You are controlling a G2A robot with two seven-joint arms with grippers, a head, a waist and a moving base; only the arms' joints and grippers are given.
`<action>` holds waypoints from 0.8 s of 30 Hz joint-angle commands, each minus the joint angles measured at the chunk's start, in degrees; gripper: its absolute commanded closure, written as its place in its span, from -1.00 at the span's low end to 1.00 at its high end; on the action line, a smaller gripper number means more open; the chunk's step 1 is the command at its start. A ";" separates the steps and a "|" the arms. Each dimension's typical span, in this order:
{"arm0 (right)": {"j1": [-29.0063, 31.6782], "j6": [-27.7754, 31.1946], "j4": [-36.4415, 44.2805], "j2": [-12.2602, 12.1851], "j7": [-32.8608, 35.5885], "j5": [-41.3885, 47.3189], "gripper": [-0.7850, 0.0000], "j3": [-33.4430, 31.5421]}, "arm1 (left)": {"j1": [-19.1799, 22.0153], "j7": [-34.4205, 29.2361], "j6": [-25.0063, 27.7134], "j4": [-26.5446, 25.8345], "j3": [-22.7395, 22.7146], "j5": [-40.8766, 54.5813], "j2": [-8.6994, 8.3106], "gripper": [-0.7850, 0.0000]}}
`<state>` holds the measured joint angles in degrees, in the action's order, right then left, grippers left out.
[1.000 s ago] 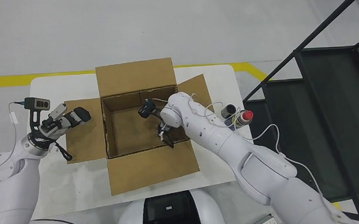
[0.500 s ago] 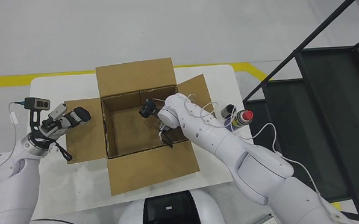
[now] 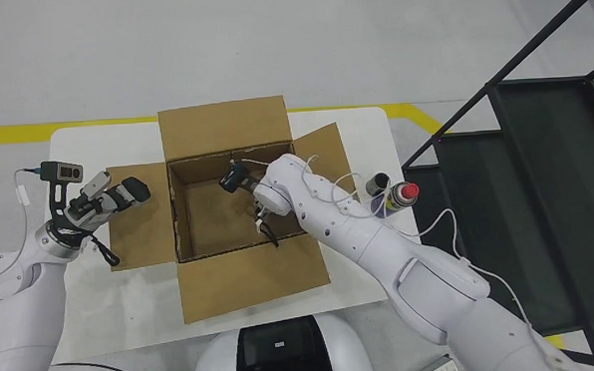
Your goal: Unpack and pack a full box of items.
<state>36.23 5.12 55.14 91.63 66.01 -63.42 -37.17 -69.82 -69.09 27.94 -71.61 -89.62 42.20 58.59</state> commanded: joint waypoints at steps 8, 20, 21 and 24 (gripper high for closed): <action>4.69 1.08 9.85 -2.45 1.04 -2.22 1.00 -4.25 | 0.00 0.00 0.00 0.00 0.00 0.00 0.00 -1.00; 4.69 1.08 9.85 -2.45 1.04 -2.22 1.00 -4.25 | 0.00 0.00 0.00 0.00 0.00 0.00 0.00 -1.00; 4.69 1.08 9.85 -2.45 1.04 -2.22 1.00 -4.25 | 0.00 0.00 0.00 0.00 0.00 0.00 0.00 -1.00; 4.69 1.08 9.85 -2.45 1.04 -2.22 1.00 -4.25 | 0.00 0.00 0.00 0.00 0.00 0.00 0.00 -1.00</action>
<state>40.91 6.20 64.99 89.19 67.05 -65.64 -41.41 -69.82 -69.09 27.94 -71.61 -89.62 42.20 58.59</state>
